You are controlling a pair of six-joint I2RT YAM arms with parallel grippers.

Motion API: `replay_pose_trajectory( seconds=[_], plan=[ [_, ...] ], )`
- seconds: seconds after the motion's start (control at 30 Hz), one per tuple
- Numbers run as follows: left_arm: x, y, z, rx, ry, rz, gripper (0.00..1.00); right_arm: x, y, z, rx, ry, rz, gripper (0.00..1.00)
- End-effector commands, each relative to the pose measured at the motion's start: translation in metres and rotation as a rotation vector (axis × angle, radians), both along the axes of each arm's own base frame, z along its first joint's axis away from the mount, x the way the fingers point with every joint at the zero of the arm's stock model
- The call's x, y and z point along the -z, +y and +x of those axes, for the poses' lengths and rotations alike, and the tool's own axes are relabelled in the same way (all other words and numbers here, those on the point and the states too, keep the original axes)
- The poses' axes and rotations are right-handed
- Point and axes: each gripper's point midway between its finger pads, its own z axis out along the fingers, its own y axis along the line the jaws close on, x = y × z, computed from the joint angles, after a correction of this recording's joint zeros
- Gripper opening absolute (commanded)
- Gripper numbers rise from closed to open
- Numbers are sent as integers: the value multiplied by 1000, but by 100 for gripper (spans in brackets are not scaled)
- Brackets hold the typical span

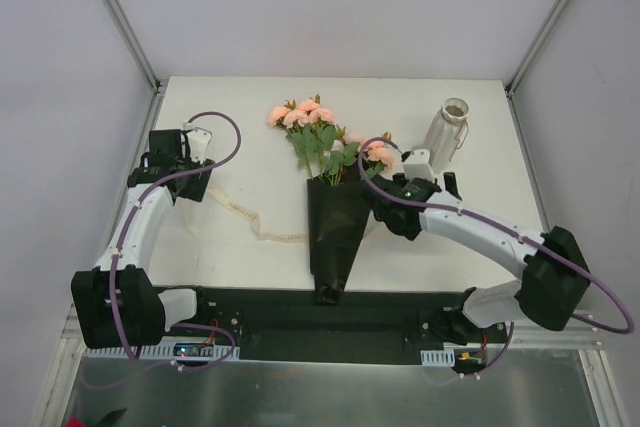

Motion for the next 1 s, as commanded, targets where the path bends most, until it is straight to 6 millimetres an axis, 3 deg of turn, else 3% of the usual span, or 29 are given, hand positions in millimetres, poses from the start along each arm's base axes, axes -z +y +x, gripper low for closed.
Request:
replay_pose_trajectory(
  seconds=[0.0,0.07,0.2,0.3,0.4,0.5,0.67,0.83,0.97],
  plan=[
    [-15,-2,-4,0,-39,-15,94,-32,15,-38,-175,-74,27,89],
    [-22,-3,-8,-3,-53,-16,99,-39,44,-45,-324,-32,88,90],
    [-39,-10,-16,4,-74,-50,99,-53,112,-87,-678,55,96,95],
    [-49,-18,-22,18,-82,-86,99,-43,163,-127,-913,155,109,100],
    [-54,-22,-25,23,-75,-113,99,-25,192,-154,-1023,229,58,96],
    [-46,-27,-34,33,-42,-134,99,-1,217,-173,-1088,293,22,96],
    [-34,-33,-44,51,-2,-162,99,28,242,-183,-1151,356,-53,96],
    [-31,-39,-49,64,7,-188,99,55,256,-182,-1172,410,-139,96],
    [-30,-41,-52,72,4,-193,99,69,254,-166,-1129,418,-170,96]
  ],
)
